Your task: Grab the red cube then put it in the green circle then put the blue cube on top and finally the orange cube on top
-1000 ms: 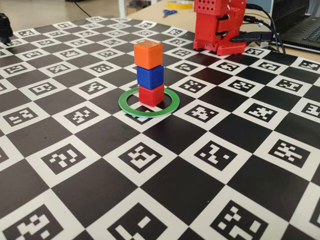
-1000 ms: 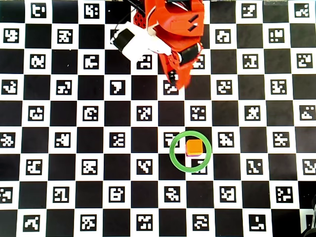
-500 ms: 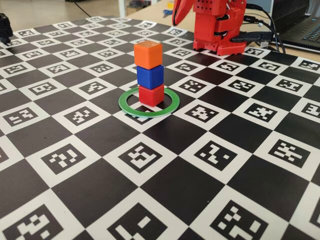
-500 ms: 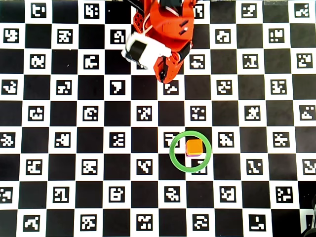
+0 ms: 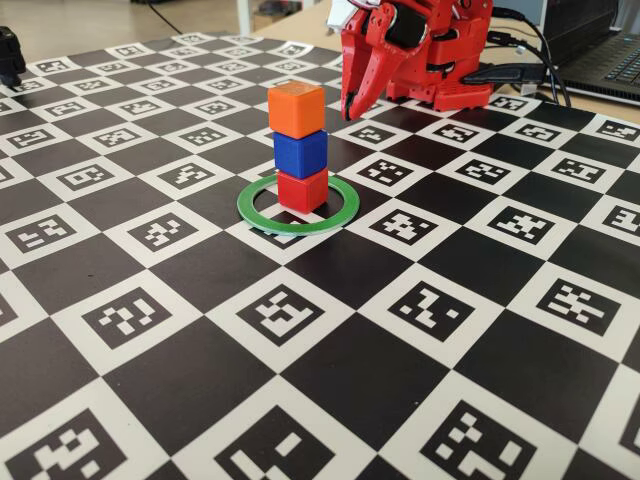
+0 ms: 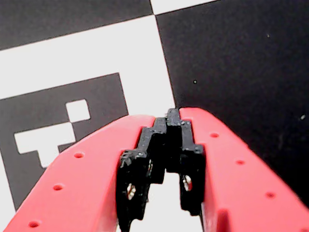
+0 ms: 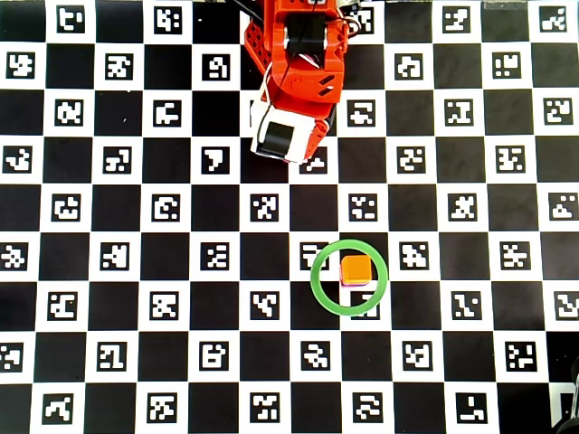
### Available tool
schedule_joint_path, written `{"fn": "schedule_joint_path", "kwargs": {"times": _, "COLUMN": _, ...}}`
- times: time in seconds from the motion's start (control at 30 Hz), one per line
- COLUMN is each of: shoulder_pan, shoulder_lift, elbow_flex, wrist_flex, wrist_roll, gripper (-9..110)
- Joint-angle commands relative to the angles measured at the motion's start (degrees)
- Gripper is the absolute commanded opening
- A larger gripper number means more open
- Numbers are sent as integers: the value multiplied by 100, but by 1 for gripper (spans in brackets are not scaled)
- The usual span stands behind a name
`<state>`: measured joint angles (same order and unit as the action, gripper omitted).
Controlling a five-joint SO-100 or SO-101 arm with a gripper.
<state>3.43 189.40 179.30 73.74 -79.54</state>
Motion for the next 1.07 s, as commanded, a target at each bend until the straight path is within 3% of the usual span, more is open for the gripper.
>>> {"fn": "schedule_joint_path", "kwargs": {"times": 0.0, "shoulder_pan": 35, "shoulder_lift": 281, "elbow_flex": 325, "wrist_flex": 272, "wrist_roll": -35, "gripper": -5}}
{"fn": "schedule_joint_path", "kwargs": {"times": 1.03, "shoulder_pan": 132, "shoulder_lift": 299, "elbow_flex": 325, "wrist_flex": 290, "wrist_roll": -70, "gripper": -5}}
